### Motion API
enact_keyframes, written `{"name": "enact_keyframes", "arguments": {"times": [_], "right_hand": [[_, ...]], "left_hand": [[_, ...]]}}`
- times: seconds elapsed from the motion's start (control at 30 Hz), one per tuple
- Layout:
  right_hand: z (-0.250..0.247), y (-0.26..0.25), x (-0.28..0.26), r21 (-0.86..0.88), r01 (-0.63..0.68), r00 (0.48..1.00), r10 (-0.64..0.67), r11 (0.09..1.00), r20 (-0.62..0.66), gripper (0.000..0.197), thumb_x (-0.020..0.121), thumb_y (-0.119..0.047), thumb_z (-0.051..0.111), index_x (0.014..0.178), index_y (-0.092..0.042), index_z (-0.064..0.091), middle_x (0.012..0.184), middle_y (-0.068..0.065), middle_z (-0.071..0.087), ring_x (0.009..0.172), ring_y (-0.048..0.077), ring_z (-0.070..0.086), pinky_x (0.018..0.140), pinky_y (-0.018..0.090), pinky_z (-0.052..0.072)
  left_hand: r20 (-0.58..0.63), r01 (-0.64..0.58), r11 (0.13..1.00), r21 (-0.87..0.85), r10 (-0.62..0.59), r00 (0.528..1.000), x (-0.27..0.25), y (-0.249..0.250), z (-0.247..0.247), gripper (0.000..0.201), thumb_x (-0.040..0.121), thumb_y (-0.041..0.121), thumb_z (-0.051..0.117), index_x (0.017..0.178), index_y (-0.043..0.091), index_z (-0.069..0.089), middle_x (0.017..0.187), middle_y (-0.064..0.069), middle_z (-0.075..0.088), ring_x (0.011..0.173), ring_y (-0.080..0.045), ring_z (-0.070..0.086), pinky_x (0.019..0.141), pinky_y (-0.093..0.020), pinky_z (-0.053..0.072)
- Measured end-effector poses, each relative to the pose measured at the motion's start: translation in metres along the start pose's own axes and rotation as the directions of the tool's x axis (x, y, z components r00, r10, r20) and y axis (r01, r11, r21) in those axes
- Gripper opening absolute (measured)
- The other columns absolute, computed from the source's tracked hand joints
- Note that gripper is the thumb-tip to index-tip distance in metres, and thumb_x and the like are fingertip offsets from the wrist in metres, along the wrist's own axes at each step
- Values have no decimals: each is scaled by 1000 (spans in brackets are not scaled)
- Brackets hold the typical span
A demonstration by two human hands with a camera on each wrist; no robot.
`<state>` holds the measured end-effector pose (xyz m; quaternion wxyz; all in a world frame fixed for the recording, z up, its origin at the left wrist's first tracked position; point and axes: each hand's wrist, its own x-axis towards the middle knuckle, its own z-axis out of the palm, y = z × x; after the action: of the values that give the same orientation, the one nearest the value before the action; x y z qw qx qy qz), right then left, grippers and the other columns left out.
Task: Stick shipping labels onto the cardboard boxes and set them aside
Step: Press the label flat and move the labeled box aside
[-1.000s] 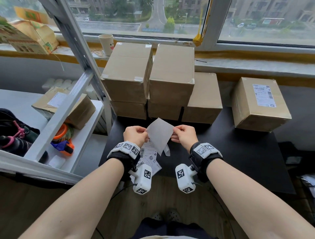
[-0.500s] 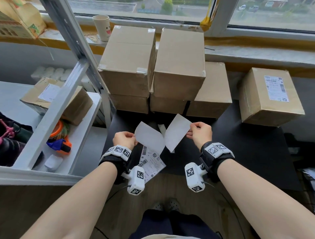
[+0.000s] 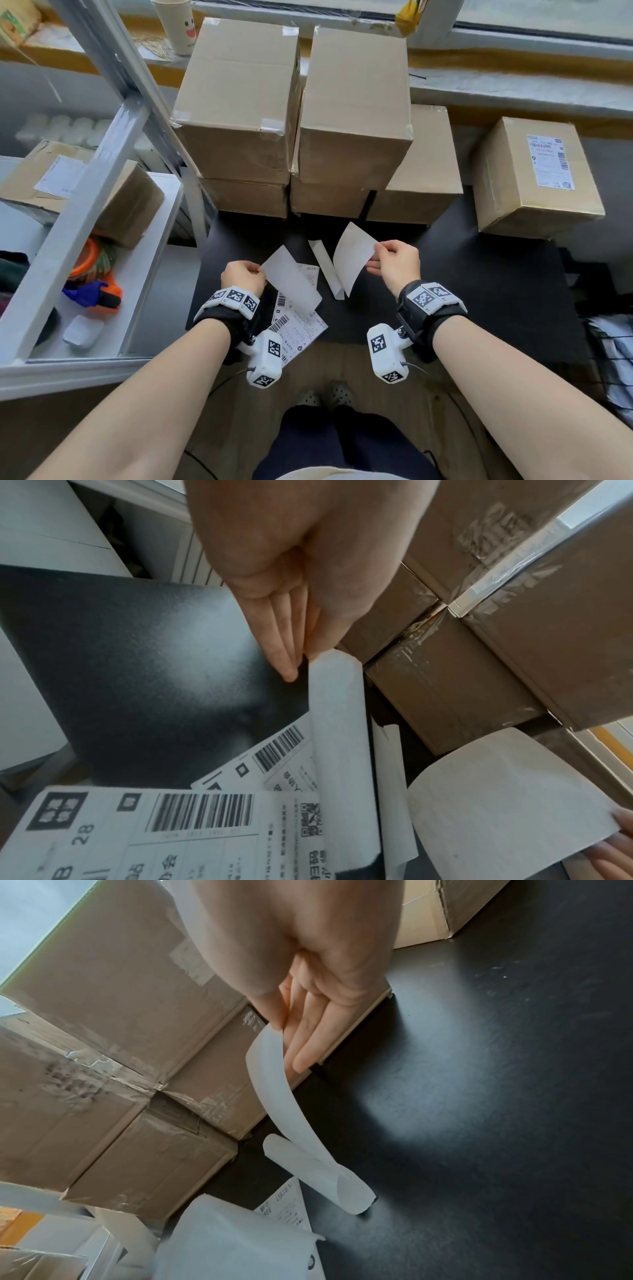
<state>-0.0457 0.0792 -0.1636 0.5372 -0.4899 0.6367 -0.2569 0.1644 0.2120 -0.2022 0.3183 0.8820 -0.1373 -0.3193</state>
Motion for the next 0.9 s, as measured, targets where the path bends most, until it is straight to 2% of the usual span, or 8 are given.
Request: {"name": "enact_keyframes", "arguments": {"times": [0.07,0.13,0.3,0.43,0.53,0.63,0.73,0.9], "right_hand": [[0,-3,-1,9,0,1000,0,1000,6,12,94,-11,51,92,-6,62,85,13,67,67,16,67,65,27,58],[0,-5,-3,18,-2,1000,2,1000,16,13,94,-12,51,93,-6,62,81,10,66,66,15,67,64,25,59],[1,-14,-8,69,-18,997,13,997,78,14,95,-11,50,97,-4,62,82,10,67,66,16,69,62,23,58],[2,-23,-18,86,13,994,-23,996,109,15,95,-13,51,96,-4,63,88,13,69,69,17,71,62,24,58],[-1,-31,-26,112,43,991,-57,993,123,16,95,-12,51,98,-1,63,88,16,69,70,19,71,61,25,58],[-5,-41,-34,138,68,987,-87,988,132,14,94,-11,51,92,-4,62,84,14,67,71,20,70,65,28,59],[-11,-49,-41,161,97,984,-119,982,132,15,93,-11,51,86,-5,62,82,13,67,73,21,71,67,31,59],[-27,-63,-50,203,132,980,-159,970,123,16,94,-11,51,95,-1,62,77,10,66,70,17,70,66,27,59]], "left_hand": [[-16,-7,1000,29,8,1000,-4,4,-2,23,79,13,64,101,12,72,98,-11,73,99,-27,66,93,-31,50],[-25,-22,998,52,23,999,-10,10,-5,30,82,12,64,112,10,68,110,-10,70,108,-27,62,94,-28,44],[104,-226,974,10,224,969,-32,43,3,17,81,14,68,98,13,74,98,-5,73,94,-15,65,85,-20,43],[188,-434,901,5,426,885,-57,76,19,17,78,18,73,94,15,74,92,-1,73,89,-12,66,86,-25,51],[228,-542,830,128,507,831,-72,90,26,24,77,27,74,100,18,73,94,2,71,91,-12,64,83,-27,51],[245,-590,778,218,541,804,-82,97,28,30,76,37,73,101,21,71,100,3,68,94,-13,62,80,-26,50],[241,-617,749,242,569,786,-90,104,28,25,76,36,72,96,21,71,101,3,69,95,-13,62,78,-25,49],[206,-657,717,233,624,754,-105,121,27,16,78,31,70,90,19,71,95,4,71,91,-14,64,81,-28,51]]}}
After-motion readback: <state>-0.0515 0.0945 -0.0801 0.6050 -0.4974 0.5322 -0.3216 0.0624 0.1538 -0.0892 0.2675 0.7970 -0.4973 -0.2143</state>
